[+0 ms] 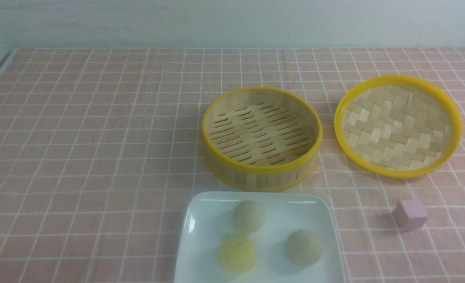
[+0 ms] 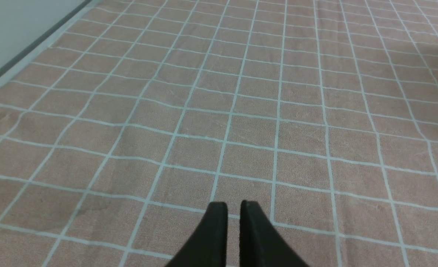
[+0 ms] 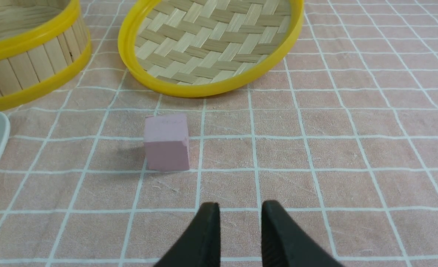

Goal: Put the steamed buns into the plate on the pink tablecloth.

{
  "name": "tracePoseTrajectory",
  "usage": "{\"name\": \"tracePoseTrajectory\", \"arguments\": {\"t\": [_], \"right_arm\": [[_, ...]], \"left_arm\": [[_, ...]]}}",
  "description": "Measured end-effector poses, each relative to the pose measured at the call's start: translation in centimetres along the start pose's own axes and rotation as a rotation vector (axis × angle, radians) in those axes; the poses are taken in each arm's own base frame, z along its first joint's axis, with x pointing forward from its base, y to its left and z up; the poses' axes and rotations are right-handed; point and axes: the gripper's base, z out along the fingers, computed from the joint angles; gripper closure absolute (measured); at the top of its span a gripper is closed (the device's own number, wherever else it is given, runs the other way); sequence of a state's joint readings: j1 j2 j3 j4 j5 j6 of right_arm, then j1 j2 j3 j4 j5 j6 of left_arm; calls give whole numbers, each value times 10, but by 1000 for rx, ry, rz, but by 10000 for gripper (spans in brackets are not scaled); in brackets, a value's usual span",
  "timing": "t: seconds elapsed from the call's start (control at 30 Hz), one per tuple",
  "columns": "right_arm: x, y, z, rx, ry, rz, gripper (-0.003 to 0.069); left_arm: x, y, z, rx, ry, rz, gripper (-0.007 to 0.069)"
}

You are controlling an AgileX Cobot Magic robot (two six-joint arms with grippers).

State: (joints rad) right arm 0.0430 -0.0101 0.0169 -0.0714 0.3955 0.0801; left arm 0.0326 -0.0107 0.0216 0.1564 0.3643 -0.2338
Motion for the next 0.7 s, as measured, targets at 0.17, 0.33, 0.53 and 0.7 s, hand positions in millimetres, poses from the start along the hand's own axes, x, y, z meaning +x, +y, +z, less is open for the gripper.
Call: {"name": "tracePoseTrajectory", "arguments": {"t": [0.17,0.33,0.53,0.7], "right_arm": [[0,0,0,0,0,0,500],[0,0,0,0,0,0,491],[0,0,0,0,0,0,485],[0,0,0,0,0,0,478]], "left_arm": [[0,0,0,-1,2,0,540],[0,0,0,-1,3,1,536],[0,1,0,-6,2,15,529],[0,1,0,-9,1,22,524]]}}
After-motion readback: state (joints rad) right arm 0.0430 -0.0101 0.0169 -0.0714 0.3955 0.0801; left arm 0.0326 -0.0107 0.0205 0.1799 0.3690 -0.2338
